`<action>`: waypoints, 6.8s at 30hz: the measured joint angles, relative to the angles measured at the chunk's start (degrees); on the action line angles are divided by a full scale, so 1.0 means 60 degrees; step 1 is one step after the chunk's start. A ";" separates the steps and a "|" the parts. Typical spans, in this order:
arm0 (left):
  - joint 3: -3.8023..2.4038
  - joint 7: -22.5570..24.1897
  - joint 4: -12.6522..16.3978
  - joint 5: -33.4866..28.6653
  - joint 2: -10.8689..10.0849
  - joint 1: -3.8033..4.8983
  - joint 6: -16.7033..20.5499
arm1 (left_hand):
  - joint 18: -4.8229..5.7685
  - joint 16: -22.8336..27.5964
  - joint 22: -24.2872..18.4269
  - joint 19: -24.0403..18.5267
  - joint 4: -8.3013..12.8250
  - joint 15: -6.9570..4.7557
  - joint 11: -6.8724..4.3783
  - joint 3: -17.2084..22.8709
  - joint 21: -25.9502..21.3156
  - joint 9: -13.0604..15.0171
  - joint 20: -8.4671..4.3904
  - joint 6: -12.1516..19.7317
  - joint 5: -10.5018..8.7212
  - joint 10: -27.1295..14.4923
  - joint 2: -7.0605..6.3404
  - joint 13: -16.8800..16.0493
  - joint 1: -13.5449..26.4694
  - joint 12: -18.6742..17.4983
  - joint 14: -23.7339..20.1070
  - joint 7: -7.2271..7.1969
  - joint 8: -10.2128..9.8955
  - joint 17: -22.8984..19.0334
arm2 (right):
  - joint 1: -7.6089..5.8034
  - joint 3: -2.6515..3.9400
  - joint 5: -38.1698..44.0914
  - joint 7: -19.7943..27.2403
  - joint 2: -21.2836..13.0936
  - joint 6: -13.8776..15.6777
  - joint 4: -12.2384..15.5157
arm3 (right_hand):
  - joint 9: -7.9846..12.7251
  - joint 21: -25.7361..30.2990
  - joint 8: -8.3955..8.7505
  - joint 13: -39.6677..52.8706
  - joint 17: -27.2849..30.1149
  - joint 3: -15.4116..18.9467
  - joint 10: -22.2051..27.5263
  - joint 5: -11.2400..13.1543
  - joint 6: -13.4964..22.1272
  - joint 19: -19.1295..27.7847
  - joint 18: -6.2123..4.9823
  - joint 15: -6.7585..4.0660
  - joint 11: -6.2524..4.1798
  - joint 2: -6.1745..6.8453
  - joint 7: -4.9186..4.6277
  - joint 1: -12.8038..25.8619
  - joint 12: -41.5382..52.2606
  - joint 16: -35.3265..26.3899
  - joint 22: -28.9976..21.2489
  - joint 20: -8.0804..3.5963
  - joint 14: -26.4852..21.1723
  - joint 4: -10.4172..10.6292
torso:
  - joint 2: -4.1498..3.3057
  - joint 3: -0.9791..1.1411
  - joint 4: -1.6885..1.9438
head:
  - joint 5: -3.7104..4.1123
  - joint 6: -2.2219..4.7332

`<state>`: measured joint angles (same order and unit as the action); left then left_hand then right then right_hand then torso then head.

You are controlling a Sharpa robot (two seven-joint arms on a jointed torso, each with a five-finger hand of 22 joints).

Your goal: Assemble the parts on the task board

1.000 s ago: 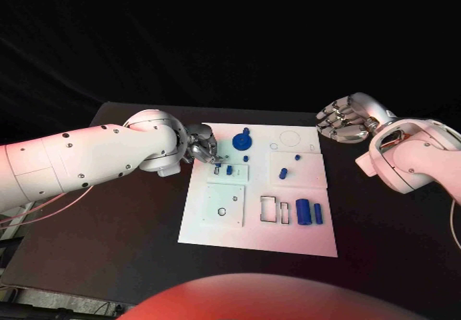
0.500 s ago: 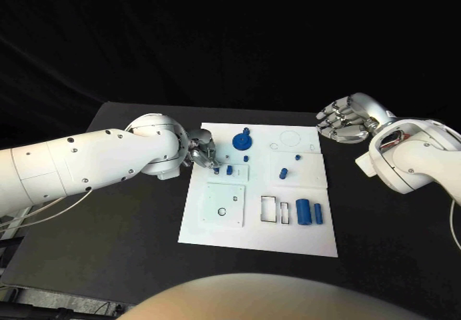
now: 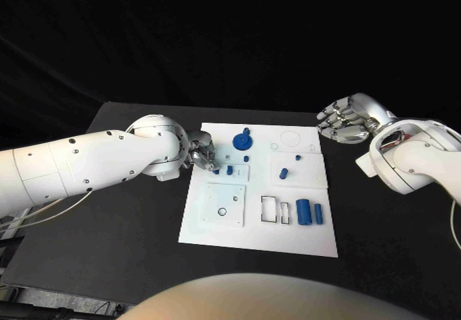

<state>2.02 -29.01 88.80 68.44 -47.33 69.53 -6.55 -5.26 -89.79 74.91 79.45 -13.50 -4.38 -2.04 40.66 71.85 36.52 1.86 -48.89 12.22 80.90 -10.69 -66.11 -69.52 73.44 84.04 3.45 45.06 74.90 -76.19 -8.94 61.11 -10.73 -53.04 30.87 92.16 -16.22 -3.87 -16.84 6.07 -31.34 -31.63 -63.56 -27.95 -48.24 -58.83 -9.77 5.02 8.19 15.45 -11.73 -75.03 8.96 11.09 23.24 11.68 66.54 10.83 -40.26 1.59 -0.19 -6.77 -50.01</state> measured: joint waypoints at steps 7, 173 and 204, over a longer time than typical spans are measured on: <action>-0.0001 -0.0041 -0.0015 0.0000 0.0033 -0.0004 -0.0016 | 0.0000 0.0000 -0.0001 0.0000 0.0000 0.0000 0.0001 0.0000 -0.0001 0.0001 0.0000 -0.0001 -0.0001 0.0000 0.0008 0.0001 -0.0008 0.0000 0.0000 0.0001 0.0029 0.0000 | 0.0002 0.0000 -0.0001 0.0005 0.0006 0.0000 0.0000 | 0.0000 0.0000 0.0000 0.0000 0.0000 0.0000 0.0000 0.0000 0.0000 0.0000 0.0000 0.0000 0.0000 0.0000 0.0000 0.0000 0.0000 0.0000 0.0000 0.0000 0.0000 0.0000 | 0.0004 -0.0001 -0.0001 | -0.0005 0.0000; 0.0161 0.4236 -0.2264 0.4467 0.2409 -0.0043 0.1167 | -0.0672 0.2181 -0.0060 -0.2353 0.0771 0.0734 0.1040 -0.2048 -0.6188 -0.3076 0.0716 -0.0474 -0.0286 -0.3938 -0.0445 0.9571 -0.2724 -0.8173 -0.1176 0.0619 -0.3722 -0.2847 | 0.0057 0.0001 -0.0102 0.0086 0.0029 0.0022 0.0011 | 0.0071 0.0000 0.0000 -0.0128 0.0000 0.0105 0.0035 -0.0077 0.0000 0.0000 0.0000 0.0034 0.0035 0.0001 0.0000 0.0075 0.0000 -0.0127 -0.0302 0.0000 -0.0034 0.0105 | -0.0001 -0.0002 -0.0005 | 0.0467 0.0001; 0.0117 0.4240 -0.2205 0.4250 0.2302 -0.0054 0.1562 | -0.0671 0.1761 0.0006 -0.1888 0.1479 0.0731 0.0953 -0.1608 -0.4855 -0.2870 0.0701 -0.1120 -0.0260 -0.3137 -0.0181 0.9570 -0.2535 -0.8213 -0.0764 0.0719 -0.3821 -0.2424 | 0.0057 0.0001 -0.0104 0.0089 0.0041 0.0023 0.0009 | 0.0069 0.0000 0.0000 -0.0139 0.0000 0.0105 0.0034 -0.0076 0.0000 0.0000 0.0000 0.0034 0.0035 0.0001 0.0000 0.0075 0.0000 -0.0127 -0.0314 0.0000 -0.0034 0.0105 | 0.0011 -0.0003 0.0000 | 0.0456 0.0000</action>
<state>2.72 -3.57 75.57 93.94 -33.52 69.21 2.82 -9.29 -79.23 74.95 68.12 -4.62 0.00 3.68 31.01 42.72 19.30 6.07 -55.61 10.66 62.07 -11.78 -8.69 -84.73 24.16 79.46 7.76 22.14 60.36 -75.85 -8.94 60.49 -10.20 -52.79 31.01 92.21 -15.80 -3.87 -16.84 5.23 -31.34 -31.00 -63.35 -28.40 -48.24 -58.83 -9.77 5.23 8.39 15.46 -11.73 -74.58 8.96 10.33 21.35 11.68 66.34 11.46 -40.19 1.57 -0.19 -4.03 -50.01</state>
